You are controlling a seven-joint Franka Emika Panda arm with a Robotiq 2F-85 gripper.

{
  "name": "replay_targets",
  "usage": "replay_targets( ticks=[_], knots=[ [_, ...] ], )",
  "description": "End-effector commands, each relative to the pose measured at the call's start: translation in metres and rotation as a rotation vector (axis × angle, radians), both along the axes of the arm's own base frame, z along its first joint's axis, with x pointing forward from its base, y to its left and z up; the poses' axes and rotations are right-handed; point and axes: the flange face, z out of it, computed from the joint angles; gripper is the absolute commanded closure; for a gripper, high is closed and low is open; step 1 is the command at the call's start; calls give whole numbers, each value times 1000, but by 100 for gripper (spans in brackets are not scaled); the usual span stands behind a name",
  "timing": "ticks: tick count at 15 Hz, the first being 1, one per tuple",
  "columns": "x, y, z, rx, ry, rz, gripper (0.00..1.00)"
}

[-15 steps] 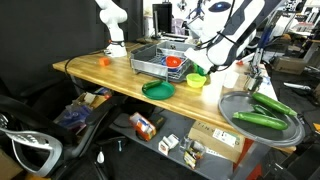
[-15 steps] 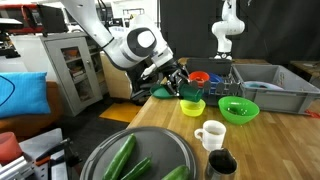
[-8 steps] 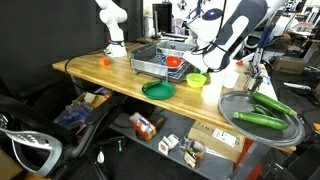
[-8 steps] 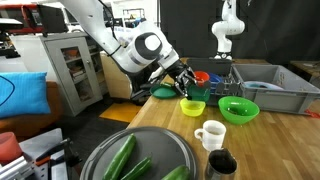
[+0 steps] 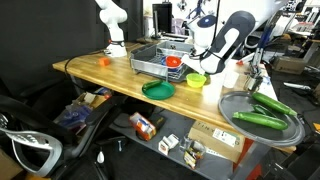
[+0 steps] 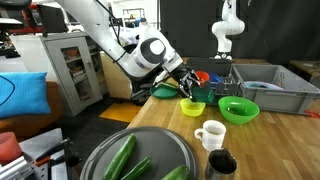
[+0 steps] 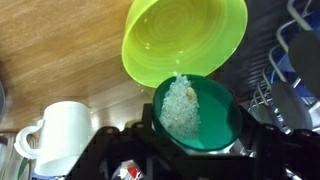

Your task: Pour the contents from the green cup into the yellow bowl

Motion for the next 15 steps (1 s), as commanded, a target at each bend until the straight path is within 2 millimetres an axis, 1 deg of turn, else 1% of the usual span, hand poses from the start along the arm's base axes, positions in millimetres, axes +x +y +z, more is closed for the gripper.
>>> replay_targets(
  ticks=[1, 7, 15],
  knots=[
    [9, 3, -5, -23, -27, 29, 47],
    [13, 14, -11, -95, -41, 68, 47],
    [15, 11, -4, -229, -78, 67, 47]
  ],
)
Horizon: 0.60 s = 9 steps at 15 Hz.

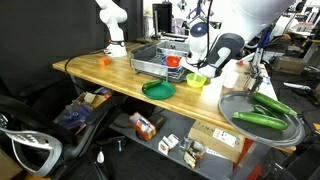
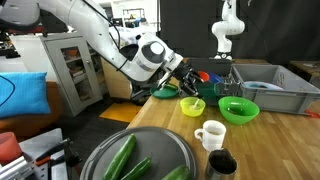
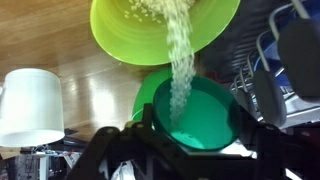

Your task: Pour the contents from the green cup into the yellow bowl

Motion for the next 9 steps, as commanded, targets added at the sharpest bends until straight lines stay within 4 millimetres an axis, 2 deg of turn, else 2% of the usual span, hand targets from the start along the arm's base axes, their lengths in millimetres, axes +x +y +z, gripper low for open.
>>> replay_targets(
  ticks=[1, 9],
  knots=[
    [0, 2, 2, -52, -43, -7, 47],
    [-8, 10, 0, -89, -54, -22, 47]
  ],
)
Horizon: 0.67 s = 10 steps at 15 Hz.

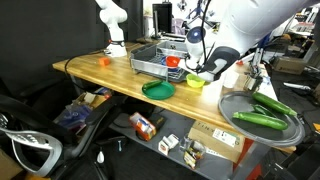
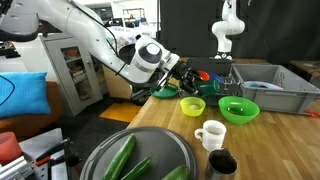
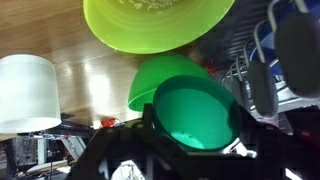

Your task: Pour the contents from the green cup into the yellow bowl

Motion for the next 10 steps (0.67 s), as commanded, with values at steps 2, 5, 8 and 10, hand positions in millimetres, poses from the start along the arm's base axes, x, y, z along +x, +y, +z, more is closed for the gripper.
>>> replay_targets(
  ticks=[2, 5, 8, 10],
  knots=[
    [-5, -3, 9, 15, -27, -38, 47],
    [-8, -15, 31, 87, -34, -75, 47],
    [-13, -25, 59, 187, -75, -106, 47],
    [-18, -33, 82, 264, -112, -128, 47]
  ],
)
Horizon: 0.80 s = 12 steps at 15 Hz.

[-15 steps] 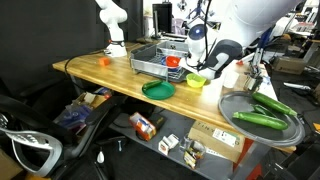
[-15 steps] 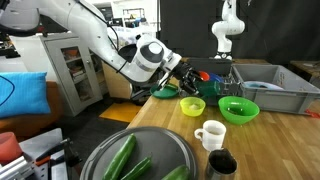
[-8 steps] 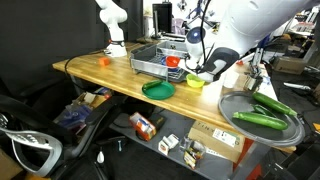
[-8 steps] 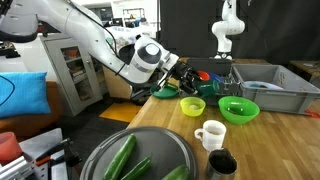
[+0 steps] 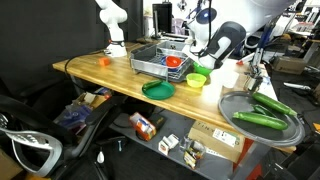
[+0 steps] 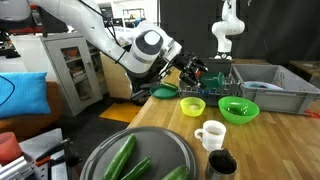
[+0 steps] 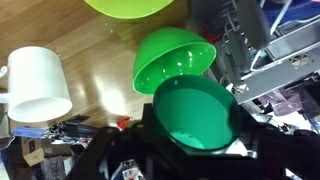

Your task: Pour the contents from the green cup into the yellow bowl

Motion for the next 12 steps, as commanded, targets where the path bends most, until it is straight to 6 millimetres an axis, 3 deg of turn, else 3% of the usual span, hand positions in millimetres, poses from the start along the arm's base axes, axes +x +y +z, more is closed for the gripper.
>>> replay_targets(
  ticks=[1, 4, 7, 12],
  knots=[
    [-14, -9, 36, 175, -30, -16, 47],
    [-27, -16, 66, 290, -40, -19, 47],
    [-38, -19, 84, 403, -38, -6, 47],
    [-61, -1, 91, 584, 25, 67, 47]
  ],
)
